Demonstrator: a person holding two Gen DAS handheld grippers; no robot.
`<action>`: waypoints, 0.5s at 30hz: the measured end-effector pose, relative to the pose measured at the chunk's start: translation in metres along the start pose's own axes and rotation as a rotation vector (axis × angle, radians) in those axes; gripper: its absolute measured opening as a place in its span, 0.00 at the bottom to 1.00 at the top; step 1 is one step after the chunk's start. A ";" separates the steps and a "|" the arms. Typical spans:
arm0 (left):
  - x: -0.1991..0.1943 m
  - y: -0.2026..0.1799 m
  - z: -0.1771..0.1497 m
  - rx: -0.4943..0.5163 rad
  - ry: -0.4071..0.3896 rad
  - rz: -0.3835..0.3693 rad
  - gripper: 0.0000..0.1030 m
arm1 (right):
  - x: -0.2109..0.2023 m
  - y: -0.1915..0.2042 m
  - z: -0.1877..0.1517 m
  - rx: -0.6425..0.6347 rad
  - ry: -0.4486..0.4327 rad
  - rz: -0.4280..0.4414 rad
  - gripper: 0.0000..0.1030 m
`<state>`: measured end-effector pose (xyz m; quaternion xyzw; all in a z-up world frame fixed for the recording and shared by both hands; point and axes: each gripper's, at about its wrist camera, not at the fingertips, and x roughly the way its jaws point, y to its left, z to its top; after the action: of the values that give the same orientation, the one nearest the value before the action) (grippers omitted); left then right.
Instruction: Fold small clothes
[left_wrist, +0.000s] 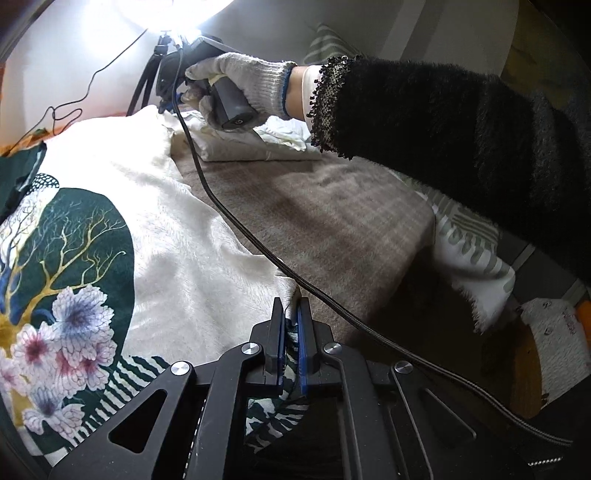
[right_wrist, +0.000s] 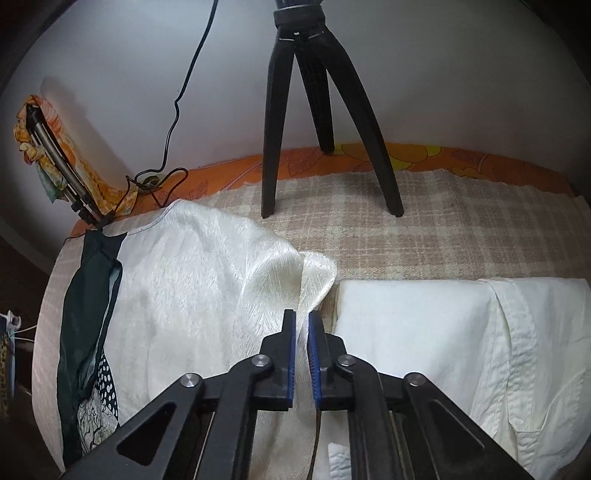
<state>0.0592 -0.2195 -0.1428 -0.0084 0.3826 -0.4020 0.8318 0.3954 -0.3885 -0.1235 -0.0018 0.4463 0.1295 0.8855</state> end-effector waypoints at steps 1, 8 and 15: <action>-0.002 0.000 0.000 -0.002 -0.005 -0.001 0.04 | -0.003 0.001 0.003 0.001 -0.008 0.000 0.00; -0.024 0.016 -0.004 -0.063 -0.049 0.004 0.03 | -0.025 0.024 0.021 -0.026 -0.045 -0.024 0.00; -0.048 0.040 -0.018 -0.146 -0.085 0.021 0.03 | -0.034 0.079 0.036 -0.113 -0.073 -0.047 0.00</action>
<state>0.0563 -0.1548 -0.1381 -0.0822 0.3752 -0.3635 0.8487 0.3861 -0.3161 -0.0658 -0.0575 0.4054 0.1336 0.9025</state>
